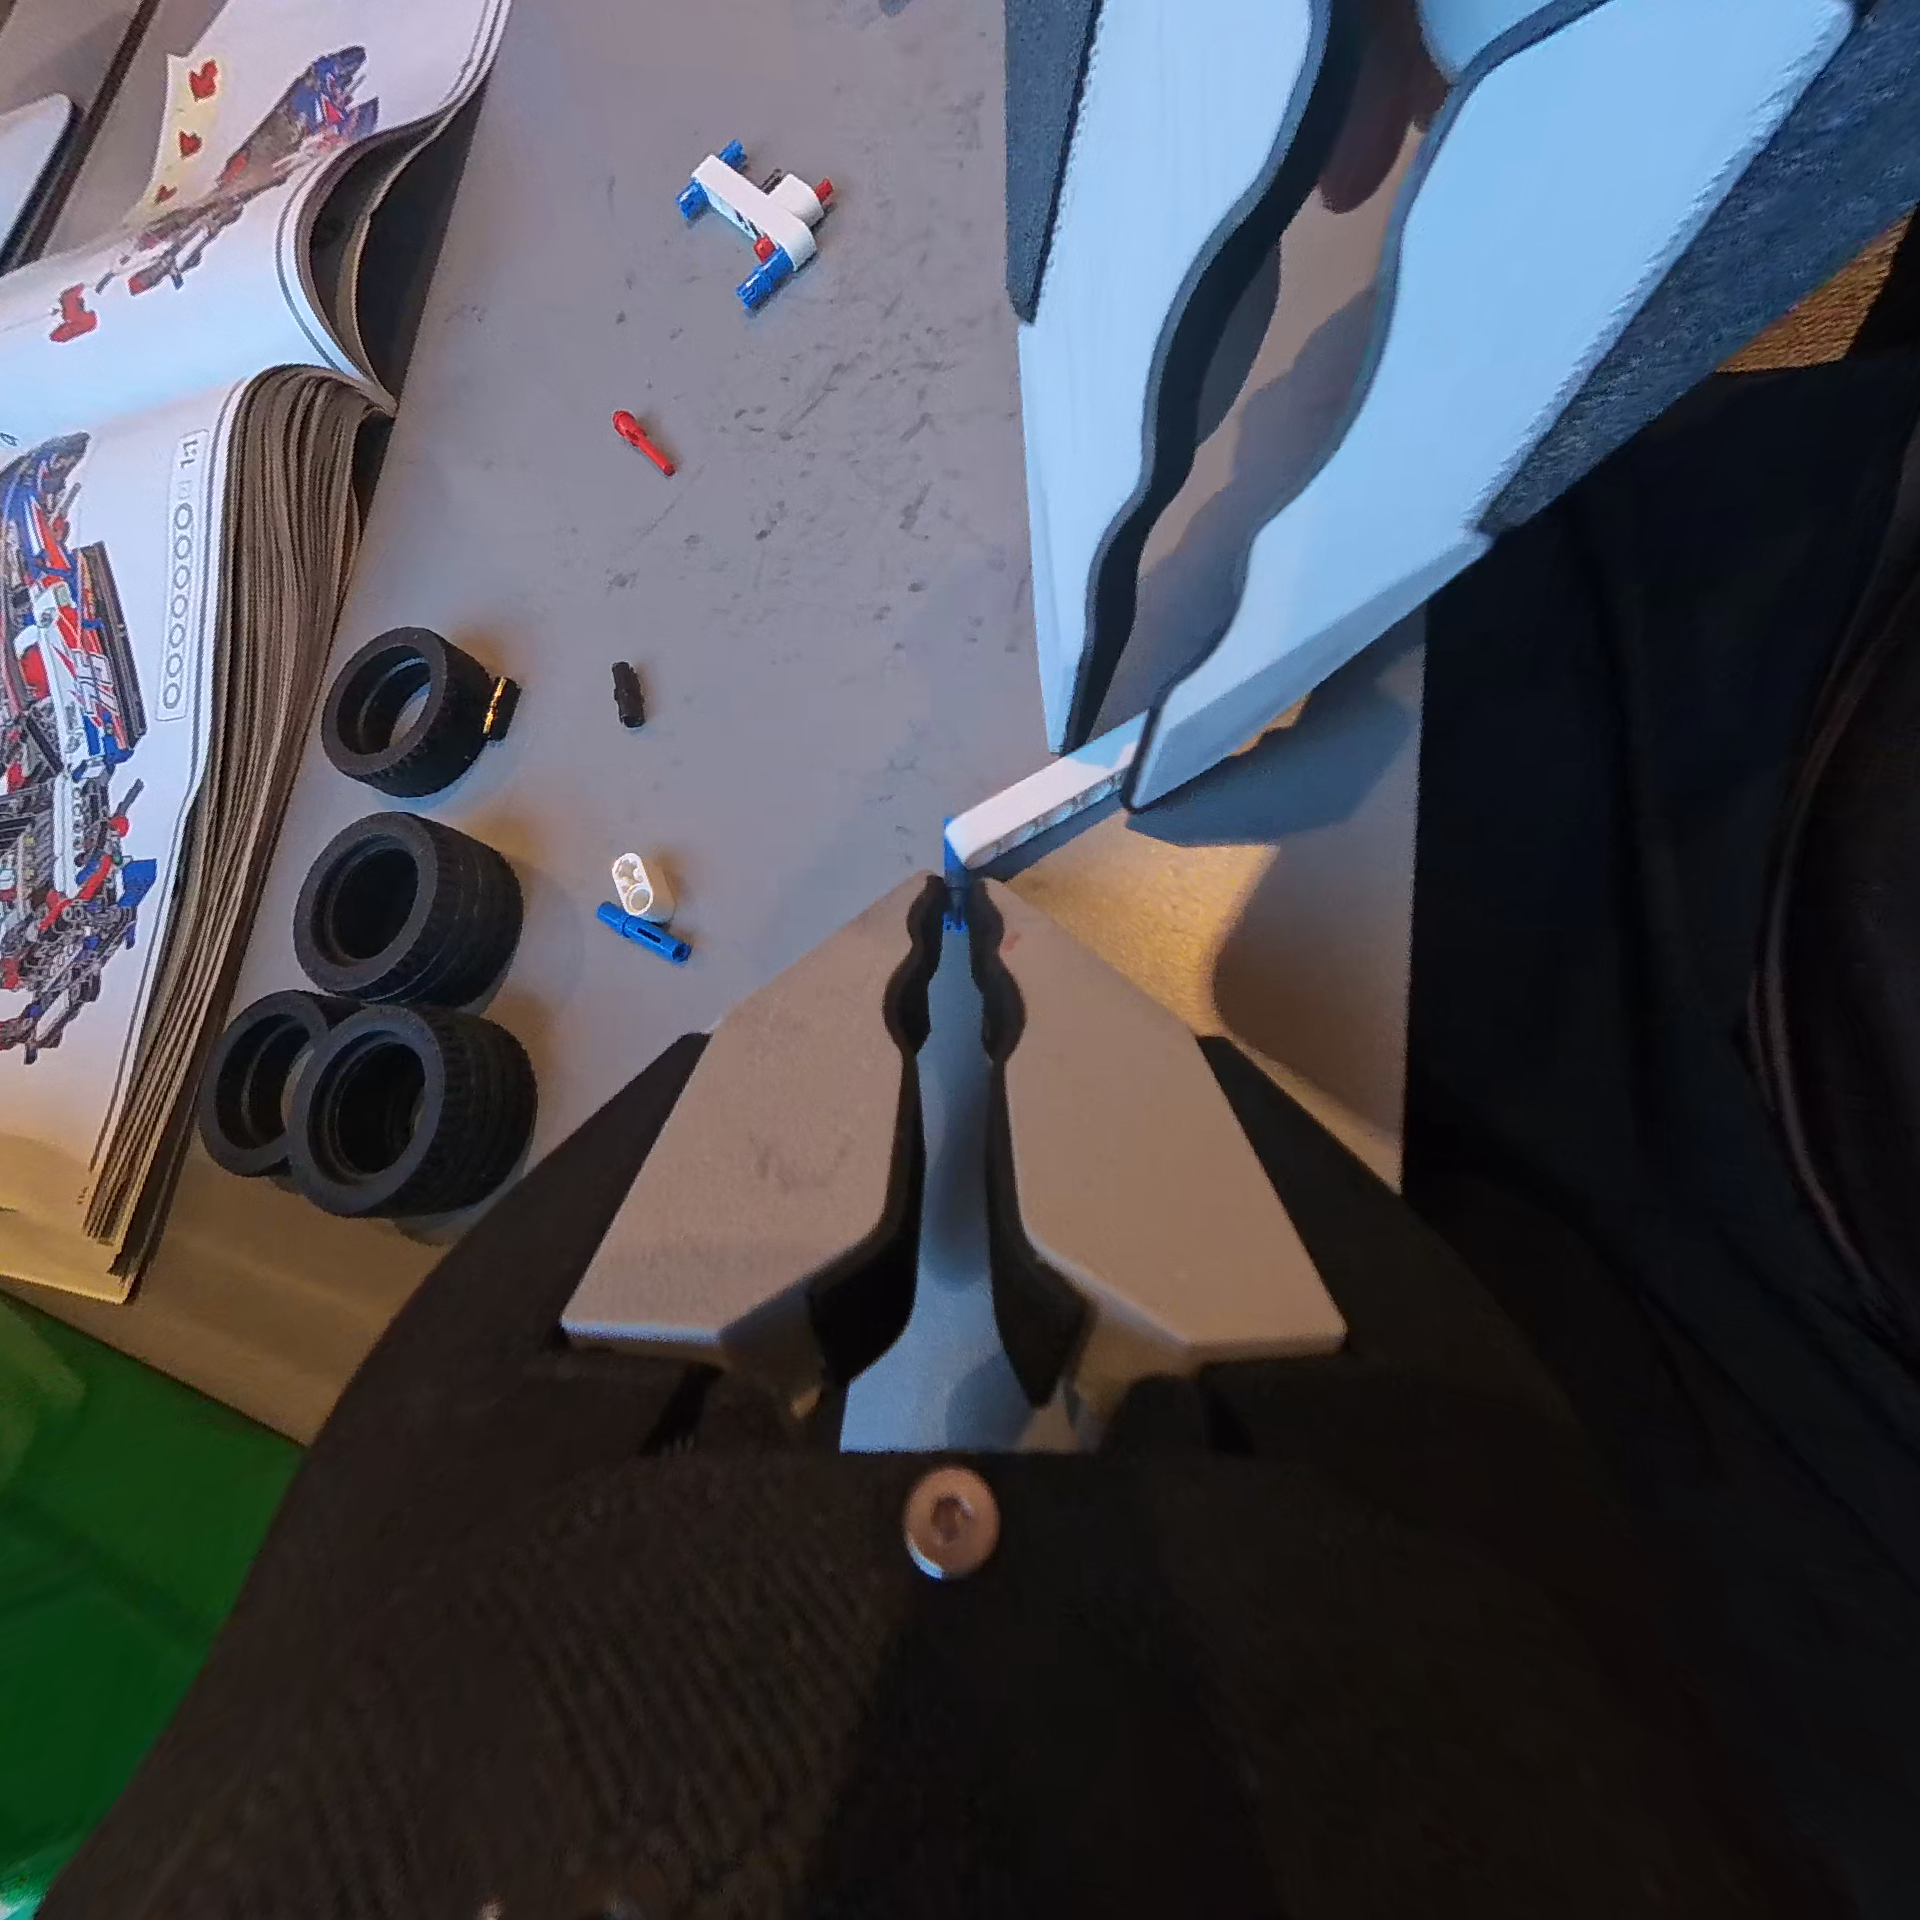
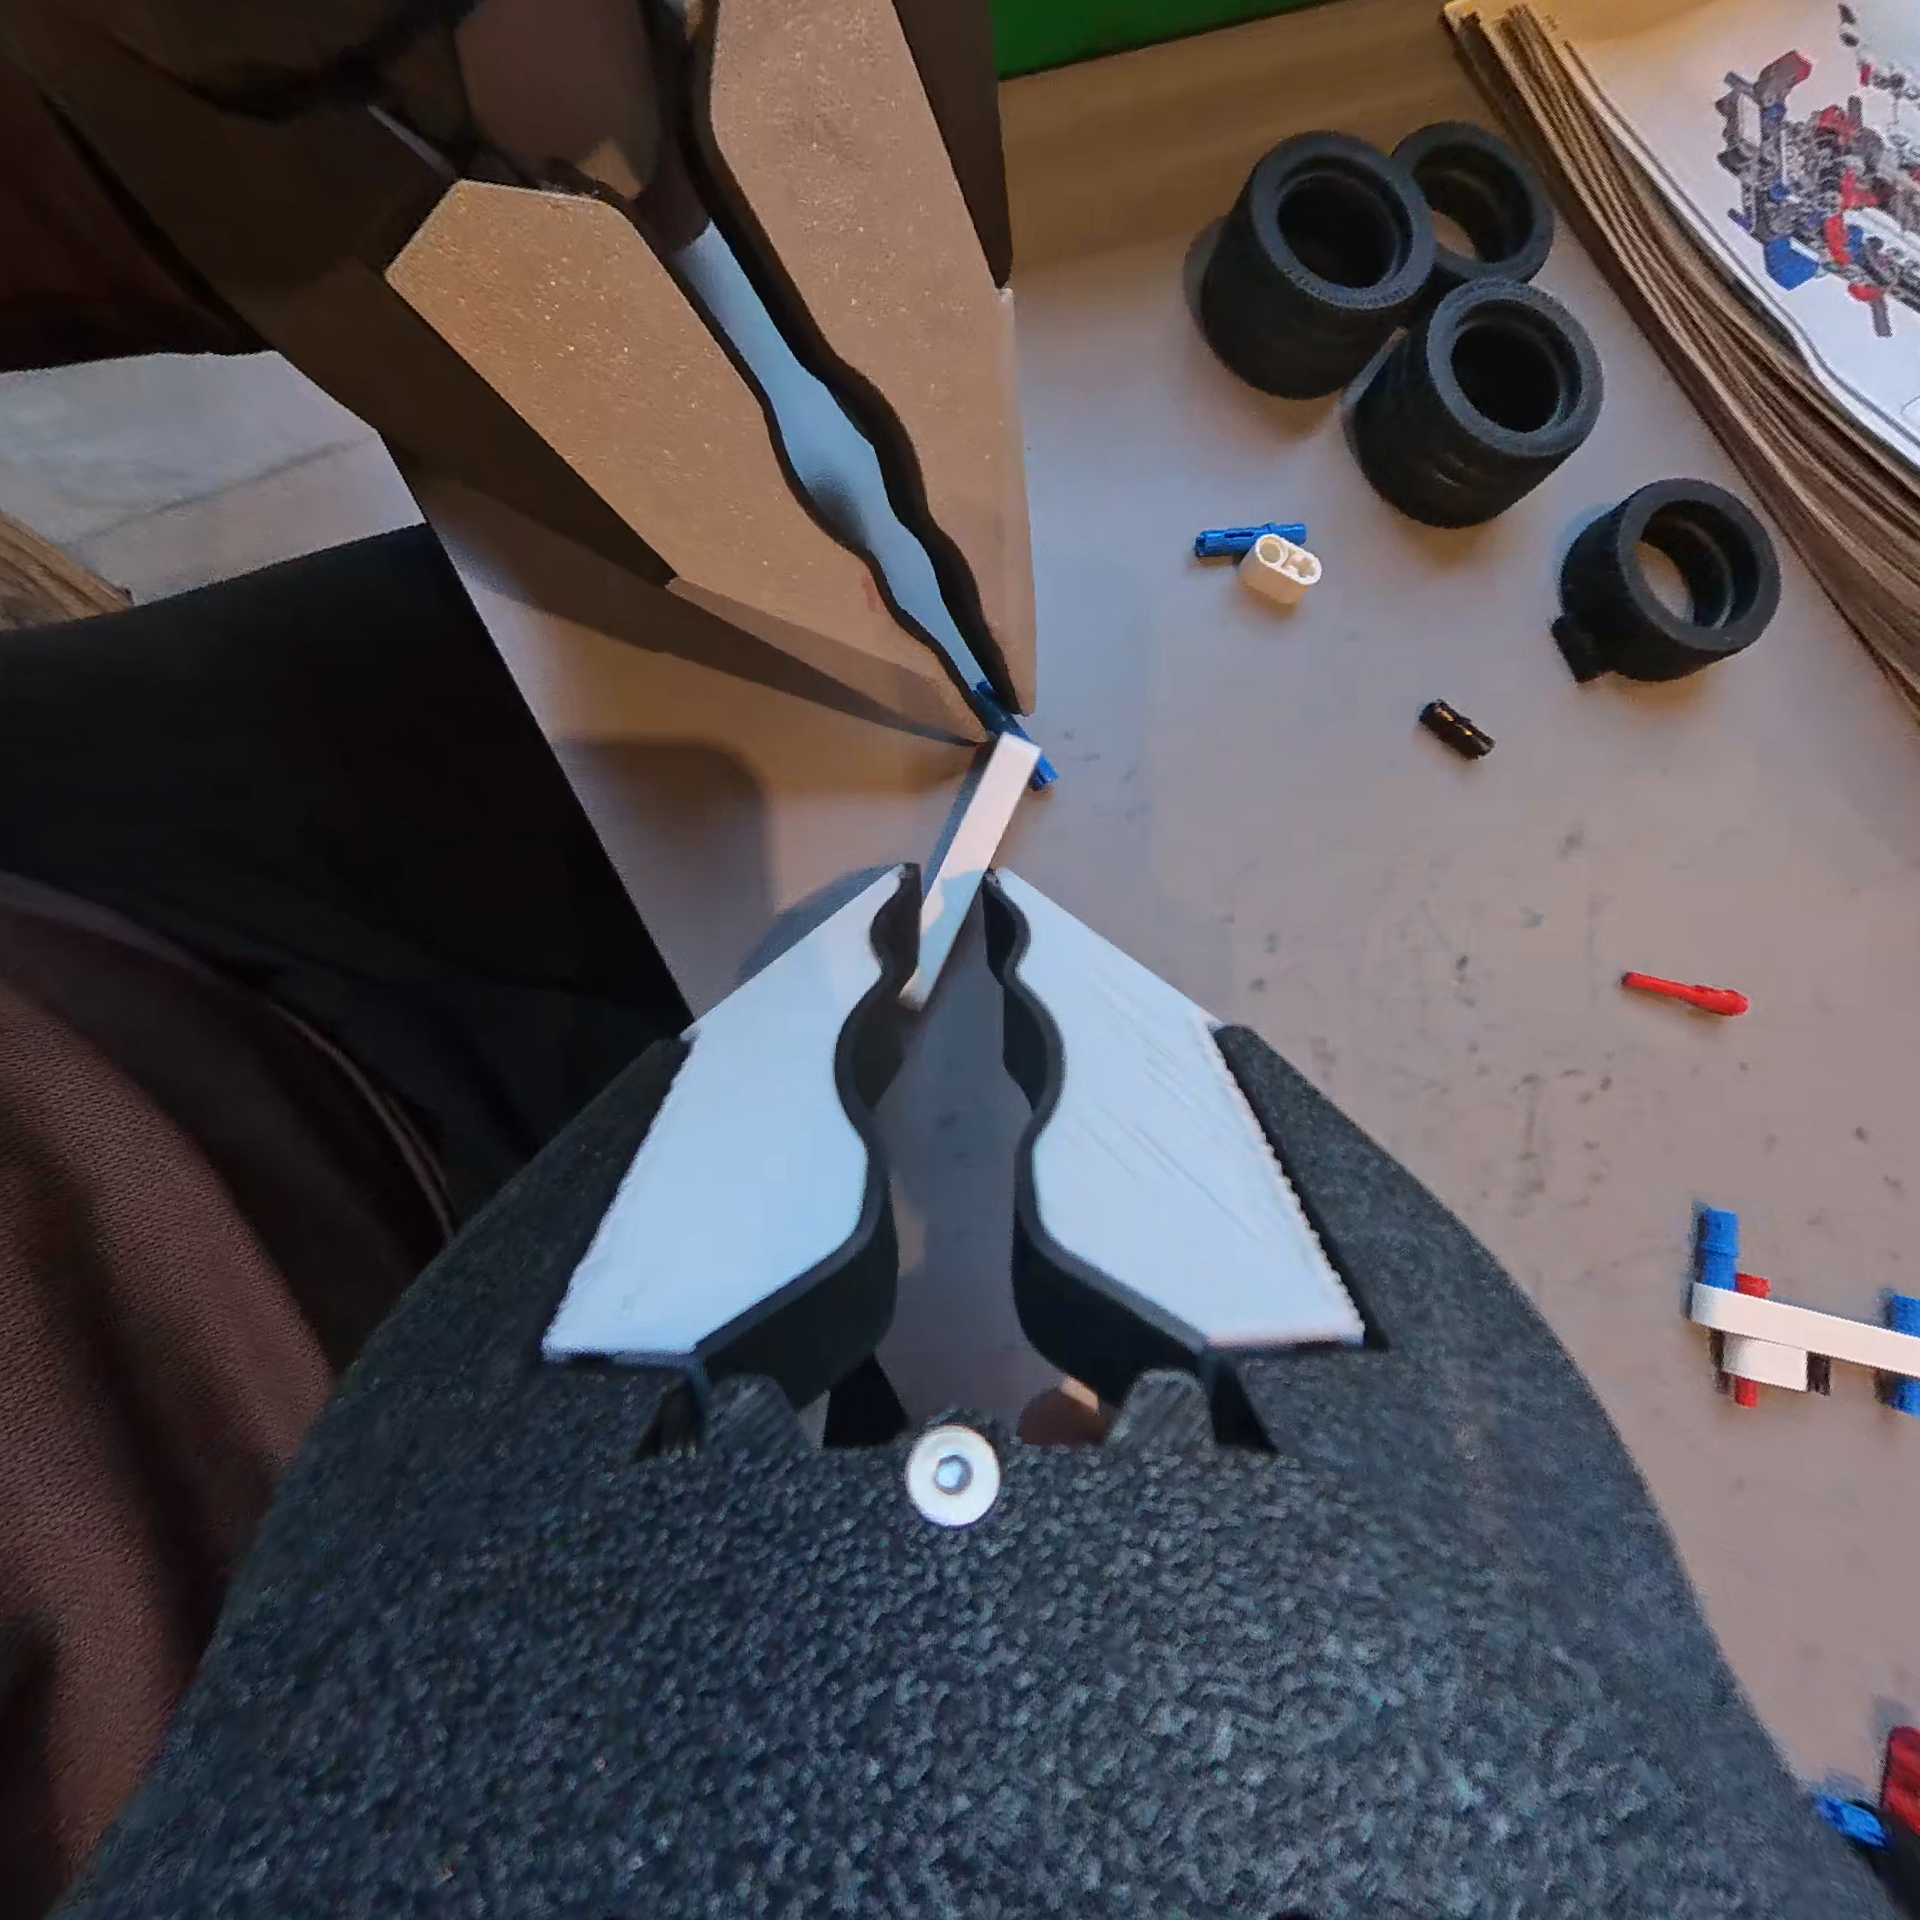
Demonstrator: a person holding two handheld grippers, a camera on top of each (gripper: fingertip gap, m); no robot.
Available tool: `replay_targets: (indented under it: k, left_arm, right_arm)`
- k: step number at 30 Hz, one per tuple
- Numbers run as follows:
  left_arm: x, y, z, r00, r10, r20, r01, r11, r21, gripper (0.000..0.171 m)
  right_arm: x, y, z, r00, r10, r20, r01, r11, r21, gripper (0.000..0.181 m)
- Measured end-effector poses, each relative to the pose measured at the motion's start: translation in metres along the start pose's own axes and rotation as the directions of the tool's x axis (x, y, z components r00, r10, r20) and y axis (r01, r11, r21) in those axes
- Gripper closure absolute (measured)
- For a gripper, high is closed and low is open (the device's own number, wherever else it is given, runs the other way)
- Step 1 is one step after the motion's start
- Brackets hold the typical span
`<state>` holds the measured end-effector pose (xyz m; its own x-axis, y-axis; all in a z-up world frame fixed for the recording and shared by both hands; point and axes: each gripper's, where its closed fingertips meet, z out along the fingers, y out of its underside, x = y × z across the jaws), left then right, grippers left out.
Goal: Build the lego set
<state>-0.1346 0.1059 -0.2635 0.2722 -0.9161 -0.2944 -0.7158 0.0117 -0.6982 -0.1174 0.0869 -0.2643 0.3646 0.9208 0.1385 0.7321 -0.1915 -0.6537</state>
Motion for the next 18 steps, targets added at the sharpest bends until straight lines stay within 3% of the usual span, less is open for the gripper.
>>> replay_targets:
  k: [4, 7, 10, 13, 15, 18]
  left_arm:
    - [-0.001, 0.001, 0.0, 1.0, -0.005, 0.002, 0.005, 1.0, -0.004, 0.17]
    - [-0.003, 0.0, -0.001, 1.0, -0.01, 0.013, 0.01, 1.0, 0.003, 0.17]
    - [-0.006, -0.001, -0.004, 0.999, -0.016, 0.029, 0.015, 1.0, 0.026, 0.17]
    - [-0.004, -0.003, -0.005, 1.0, 0.007, 0.029, -0.009, 0.999, 0.038, 0.17]
    - [-0.002, -0.009, -0.009, 0.997, 0.055, 0.053, -0.058, 0.996, 0.074, 0.17]
    - [-0.003, -0.022, -0.018, 0.984, 0.118, 0.133, -0.138, 0.979, 0.153, 0.17]
  right_arm:
    - [0.0, 0.0, 0.001, 0.998, 0.046, 0.045, -0.047, 0.999, 0.009, 0.171]
    - [0.001, 0.002, 0.001, 0.96, 0.205, 0.193, -0.209, 0.978, -0.001, 0.173]
    - [0.004, 0.005, -0.003, 0.836, 0.4, 0.375, -0.406, 0.911, -0.067, 0.173]
    - [0.003, 0.0, -0.009, 0.644, 0.548, 0.533, -0.563, 0.812, -0.155, 0.174]
    - [0.001, 0.001, -0.01, 0.546, 0.606, 0.578, -0.606, 0.763, -0.227, 0.173]
    - [0.0, 0.004, -0.007, 0.466, 0.651, 0.599, -0.628, 0.72, -0.294, 0.174]
